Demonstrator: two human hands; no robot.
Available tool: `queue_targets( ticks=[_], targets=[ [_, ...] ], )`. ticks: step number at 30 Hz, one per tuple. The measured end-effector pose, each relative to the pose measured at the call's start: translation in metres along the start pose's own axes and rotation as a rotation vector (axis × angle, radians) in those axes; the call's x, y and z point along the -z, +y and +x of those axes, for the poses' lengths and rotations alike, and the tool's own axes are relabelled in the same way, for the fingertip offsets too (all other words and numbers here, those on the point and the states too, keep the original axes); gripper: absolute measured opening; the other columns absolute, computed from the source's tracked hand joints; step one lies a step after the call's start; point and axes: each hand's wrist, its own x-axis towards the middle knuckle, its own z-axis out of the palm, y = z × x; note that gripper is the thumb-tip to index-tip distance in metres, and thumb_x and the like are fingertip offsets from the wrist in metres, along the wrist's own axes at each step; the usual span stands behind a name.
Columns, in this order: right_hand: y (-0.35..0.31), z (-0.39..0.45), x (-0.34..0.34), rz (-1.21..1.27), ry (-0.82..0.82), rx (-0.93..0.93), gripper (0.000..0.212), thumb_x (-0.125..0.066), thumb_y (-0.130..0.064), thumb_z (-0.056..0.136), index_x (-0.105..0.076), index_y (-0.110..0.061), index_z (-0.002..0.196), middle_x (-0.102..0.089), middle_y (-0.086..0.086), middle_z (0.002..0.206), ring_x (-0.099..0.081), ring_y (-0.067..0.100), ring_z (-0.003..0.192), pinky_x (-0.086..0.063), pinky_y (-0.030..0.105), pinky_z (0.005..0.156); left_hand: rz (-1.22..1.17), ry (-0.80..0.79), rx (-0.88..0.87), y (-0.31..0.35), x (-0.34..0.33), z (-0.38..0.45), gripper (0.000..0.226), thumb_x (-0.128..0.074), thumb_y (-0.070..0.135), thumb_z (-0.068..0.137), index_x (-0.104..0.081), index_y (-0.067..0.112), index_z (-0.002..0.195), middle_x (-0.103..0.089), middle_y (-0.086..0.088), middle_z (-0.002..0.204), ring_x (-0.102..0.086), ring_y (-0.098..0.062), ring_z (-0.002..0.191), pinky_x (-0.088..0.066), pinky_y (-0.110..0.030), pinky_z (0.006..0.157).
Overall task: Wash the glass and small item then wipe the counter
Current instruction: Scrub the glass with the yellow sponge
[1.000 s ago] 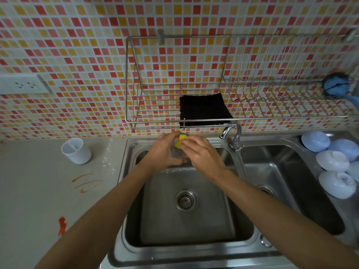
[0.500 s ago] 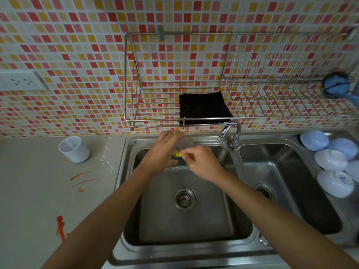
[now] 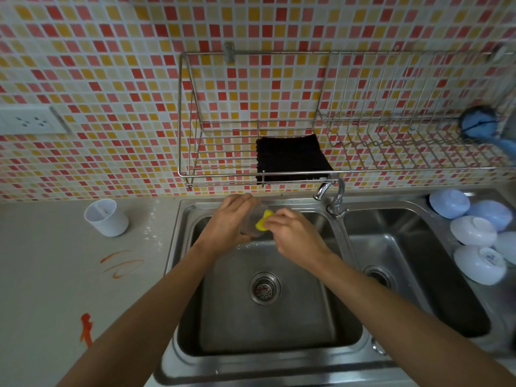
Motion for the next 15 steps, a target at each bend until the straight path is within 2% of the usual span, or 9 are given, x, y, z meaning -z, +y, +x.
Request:
queue_targets(
  ticks=[4, 8, 12, 15],
  targets=[
    [-0.016, -0.006, -0.010, 0.077, 0.024, 0.021, 0.035, -0.066, 0.001, 0.075, -0.072, -0.012, 0.107, -0.073, -0.003, 0.104, -0.059, 0.020, 0.092, -0.052, 0.031, 0.084, 0.044, -0.026, -0.029, -0.003, 0.000, 0.004, 0.074, -0.083, 0.027, 0.065, -0.052, 0.012, 0.131, -0.054, -0.002, 0.133, -0.038, -0.020, 0.120, -0.038, -0.027, 0.100],
    [-0.010, -0.007, -0.005, 0.109, 0.014, 0.003, 0.030, -0.066, 0.002, 0.073, -0.076, -0.012, 0.098, -0.075, -0.001, 0.095, -0.060, 0.021, 0.085, -0.054, 0.032, 0.078, 0.076, -0.045, -0.013, -0.005, -0.001, -0.006, 0.079, -0.084, 0.038, 0.063, -0.053, 0.014, 0.131, -0.056, -0.001, 0.132, -0.040, -0.019, 0.120, -0.042, -0.025, 0.094],
    [-0.005, -0.004, -0.007, 0.002, -0.029, 0.007, 0.036, -0.064, 0.000, 0.073, -0.074, -0.015, 0.104, -0.073, -0.004, 0.099, -0.057, 0.020, 0.088, -0.052, 0.030, 0.082, 0.069, -0.040, 0.013, -0.002, 0.001, -0.004, 0.079, -0.082, 0.041, 0.064, -0.053, 0.014, 0.131, -0.055, -0.001, 0.133, -0.039, -0.018, 0.121, -0.034, -0.020, 0.095],
    [-0.011, -0.004, 0.000, 0.169, -0.093, -0.097, 0.032, -0.057, -0.001, 0.082, -0.074, -0.014, 0.106, -0.074, -0.001, 0.102, -0.057, 0.020, 0.091, -0.051, 0.029, 0.083, 0.052, -0.054, 0.062, -0.002, -0.003, -0.009, 0.080, -0.085, 0.031, 0.062, -0.051, 0.016, 0.133, -0.055, 0.000, 0.133, -0.045, -0.020, 0.122, -0.041, -0.022, 0.086]
  ],
)
